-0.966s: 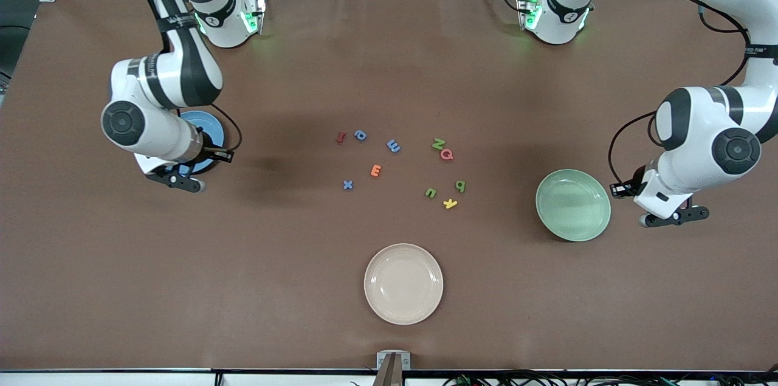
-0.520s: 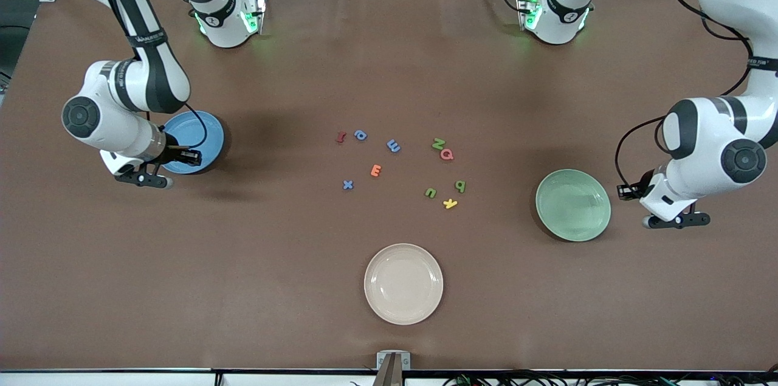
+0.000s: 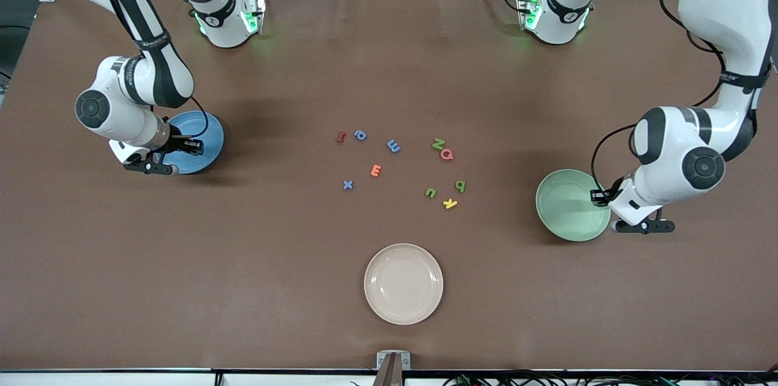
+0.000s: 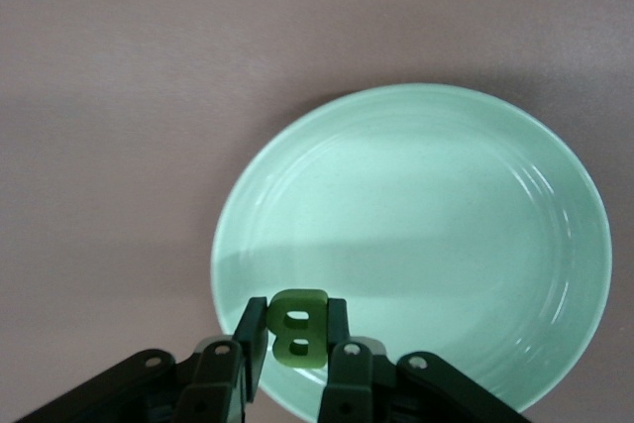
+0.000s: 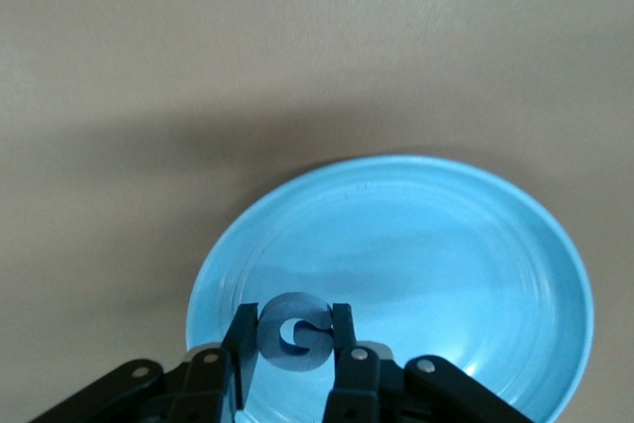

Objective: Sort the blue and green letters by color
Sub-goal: 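Open both grippers to drop the letters onto their plates, then move both grippers back over the remaining letters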

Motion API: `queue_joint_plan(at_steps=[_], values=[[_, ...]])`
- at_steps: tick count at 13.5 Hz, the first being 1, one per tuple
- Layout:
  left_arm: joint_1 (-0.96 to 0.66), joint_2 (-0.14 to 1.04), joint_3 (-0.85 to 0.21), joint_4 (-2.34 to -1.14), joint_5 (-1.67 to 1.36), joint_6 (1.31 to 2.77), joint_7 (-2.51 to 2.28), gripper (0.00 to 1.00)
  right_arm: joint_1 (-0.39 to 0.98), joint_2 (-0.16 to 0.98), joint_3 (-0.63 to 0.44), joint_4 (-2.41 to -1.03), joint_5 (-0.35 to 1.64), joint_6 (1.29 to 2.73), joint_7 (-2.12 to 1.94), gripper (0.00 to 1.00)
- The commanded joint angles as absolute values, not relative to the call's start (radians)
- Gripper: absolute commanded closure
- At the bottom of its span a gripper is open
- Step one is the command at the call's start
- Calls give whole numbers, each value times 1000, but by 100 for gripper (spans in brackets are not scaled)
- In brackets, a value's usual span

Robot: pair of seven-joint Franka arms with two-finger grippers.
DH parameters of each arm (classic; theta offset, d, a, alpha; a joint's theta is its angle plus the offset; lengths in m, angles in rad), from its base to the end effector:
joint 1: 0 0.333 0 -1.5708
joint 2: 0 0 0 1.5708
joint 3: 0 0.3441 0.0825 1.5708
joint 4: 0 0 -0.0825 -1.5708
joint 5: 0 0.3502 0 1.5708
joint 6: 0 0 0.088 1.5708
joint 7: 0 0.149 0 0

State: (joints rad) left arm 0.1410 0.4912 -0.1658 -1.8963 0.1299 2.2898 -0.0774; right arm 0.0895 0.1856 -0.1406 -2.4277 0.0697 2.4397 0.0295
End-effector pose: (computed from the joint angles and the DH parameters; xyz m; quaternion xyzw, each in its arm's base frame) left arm 0.6088 -0.0032 0.2454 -0.9989 0.0108 0.0437 0.0098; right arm 0.4530 -0.0226 0.2340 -0.9940 0.0685 0.0853 0.0081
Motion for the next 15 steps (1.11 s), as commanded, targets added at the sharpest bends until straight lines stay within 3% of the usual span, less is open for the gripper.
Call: queue_joint_plan(at_steps=[1, 2, 3, 4, 9, 12, 15], values=[[147, 503, -169, -1893, 129, 2309, -92, 55, 83, 156, -130, -2459, 61, 2453, 23, 95], [146, 499, -170, -1891, 126, 2307, -132, 19, 84, 156, -130, -2459, 61, 2450, 23, 67], [146, 489, -185, -1891, 126, 2303, -165, 0, 84, 158, -130, -2459, 61, 2448, 23, 29], [147, 480, -211, -1890, 124, 2301, -187, 0, 84, 156, -130, -2459, 61, 2445, 25, 0], [149, 428, -299, -1898, 129, 2263, -209, 2, 145, 144, -124, -2442, 70, 2410, 96, 0], [132, 433, -371, -1901, 138, 2270, -207, 16, 344, 147, -124, -2413, 80, 2418, 381, 0], [40, 448, -373, -1901, 137, 2298, -228, 34, 550, 156, -124, -2346, 98, 2418, 718, 0]])
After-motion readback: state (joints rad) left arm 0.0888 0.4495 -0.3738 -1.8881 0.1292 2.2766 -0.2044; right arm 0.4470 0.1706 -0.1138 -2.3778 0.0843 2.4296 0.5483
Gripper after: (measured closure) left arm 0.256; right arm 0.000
